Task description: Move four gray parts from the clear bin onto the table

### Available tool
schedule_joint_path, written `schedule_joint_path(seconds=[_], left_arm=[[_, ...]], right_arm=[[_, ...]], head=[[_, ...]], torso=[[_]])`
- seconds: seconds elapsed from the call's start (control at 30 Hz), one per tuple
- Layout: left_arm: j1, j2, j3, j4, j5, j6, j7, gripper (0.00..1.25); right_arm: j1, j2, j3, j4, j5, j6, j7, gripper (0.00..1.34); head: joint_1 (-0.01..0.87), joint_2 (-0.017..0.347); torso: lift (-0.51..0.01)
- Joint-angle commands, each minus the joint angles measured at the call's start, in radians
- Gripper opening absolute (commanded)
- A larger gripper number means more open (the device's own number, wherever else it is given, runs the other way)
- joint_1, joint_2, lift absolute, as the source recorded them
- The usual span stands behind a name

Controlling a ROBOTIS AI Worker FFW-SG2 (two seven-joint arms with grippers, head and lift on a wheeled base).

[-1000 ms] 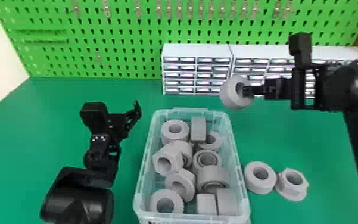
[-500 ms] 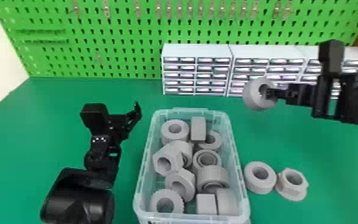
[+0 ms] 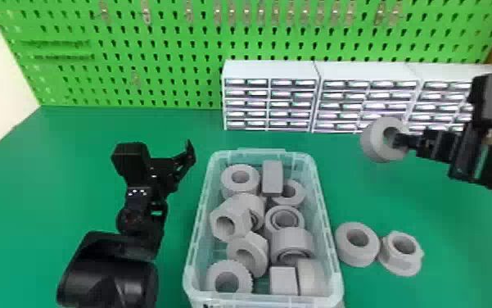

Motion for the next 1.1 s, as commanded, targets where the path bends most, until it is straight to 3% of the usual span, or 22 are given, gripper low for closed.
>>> schedule_joint_path(seconds=[0.0, 0.27, 1.07], left_arm=[[0.000, 0.000, 0.000, 0.002, 0.001, 0.000, 0.002, 1.15], [-0.002, 0.000, -0.005, 0.002, 0.002, 0.000, 0.005, 1.15], [-0.008, 0.000, -0.011, 0.005, 0.013, -0.005, 0.011, 1.15]], right_arm=[[0.020, 0.001, -0.020, -0.001, -0.016, -0.002, -0.025, 0.31], [0.030, 0.001, -0.029, 0.022, 0.004, 0.035, -0.086, 0.31], [0.015, -0.003, -0.024, 0.260, 0.073, 0.024, -0.092, 0.31]], head=[[0.693, 0.072], [0.693, 0.072], [0.693, 0.072]], torso=[[-0.052], [-0.052], [-0.052]])
